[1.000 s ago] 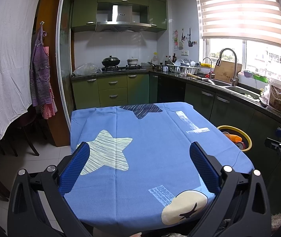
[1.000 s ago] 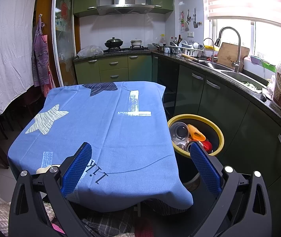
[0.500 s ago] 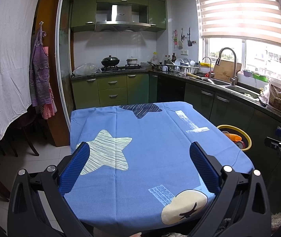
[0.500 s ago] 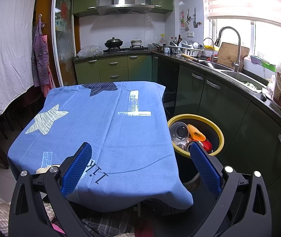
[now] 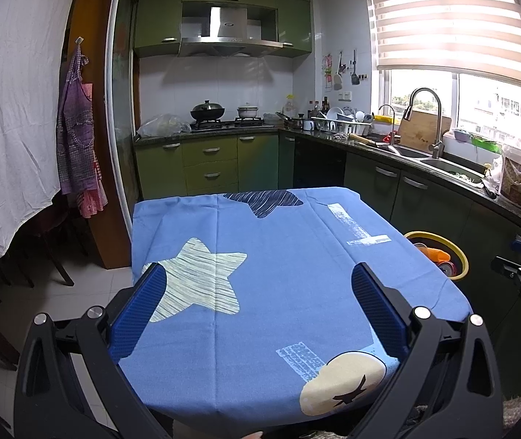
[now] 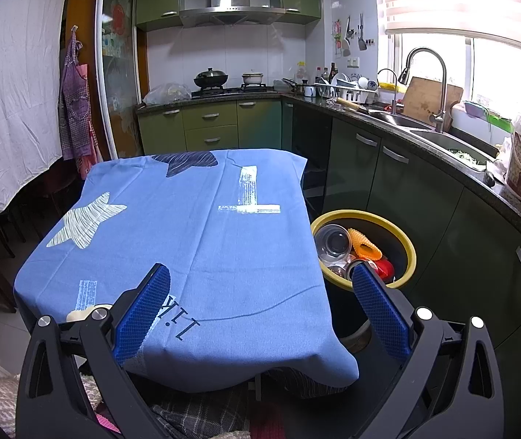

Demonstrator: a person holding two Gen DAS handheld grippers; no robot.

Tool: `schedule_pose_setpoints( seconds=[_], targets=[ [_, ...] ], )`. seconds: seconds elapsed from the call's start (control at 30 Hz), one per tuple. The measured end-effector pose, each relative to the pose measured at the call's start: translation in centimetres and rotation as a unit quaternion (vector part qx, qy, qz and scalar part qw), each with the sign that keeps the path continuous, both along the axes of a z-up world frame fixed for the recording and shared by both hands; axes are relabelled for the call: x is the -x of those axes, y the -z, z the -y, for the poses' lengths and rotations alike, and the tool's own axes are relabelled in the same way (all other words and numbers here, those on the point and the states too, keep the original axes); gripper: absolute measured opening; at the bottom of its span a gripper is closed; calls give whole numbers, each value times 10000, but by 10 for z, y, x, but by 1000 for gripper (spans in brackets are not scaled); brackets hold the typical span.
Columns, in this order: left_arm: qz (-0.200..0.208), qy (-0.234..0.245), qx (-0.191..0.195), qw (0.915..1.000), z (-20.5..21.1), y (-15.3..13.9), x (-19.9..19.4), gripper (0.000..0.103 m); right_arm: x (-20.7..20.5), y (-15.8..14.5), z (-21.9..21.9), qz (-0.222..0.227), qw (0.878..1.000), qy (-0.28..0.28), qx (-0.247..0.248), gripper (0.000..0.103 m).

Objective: Collect trash

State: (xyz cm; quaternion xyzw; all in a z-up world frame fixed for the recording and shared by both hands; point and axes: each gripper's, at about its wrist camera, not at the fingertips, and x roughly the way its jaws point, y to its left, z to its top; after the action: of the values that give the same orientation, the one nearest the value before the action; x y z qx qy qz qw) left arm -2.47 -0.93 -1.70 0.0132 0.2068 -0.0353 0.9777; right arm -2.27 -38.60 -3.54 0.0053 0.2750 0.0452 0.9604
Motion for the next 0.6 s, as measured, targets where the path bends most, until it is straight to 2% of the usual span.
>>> schedule_pose_setpoints(
  seconds=[0.23,0.37,0.6],
  targets=[
    [-3,-67,-55,10000,0,0,-4,96,-1,5,-2,-28,10000,-4,-11,98],
    [-154,-43,44,9999,-3,3,-11,96,-2,7,-1,-44,10000,-1,-31,98],
    [-491,-37,-8,9988,-3,5,-30,96,-8,13,-3,-123,9999,-44,-43,98]
  ],
)
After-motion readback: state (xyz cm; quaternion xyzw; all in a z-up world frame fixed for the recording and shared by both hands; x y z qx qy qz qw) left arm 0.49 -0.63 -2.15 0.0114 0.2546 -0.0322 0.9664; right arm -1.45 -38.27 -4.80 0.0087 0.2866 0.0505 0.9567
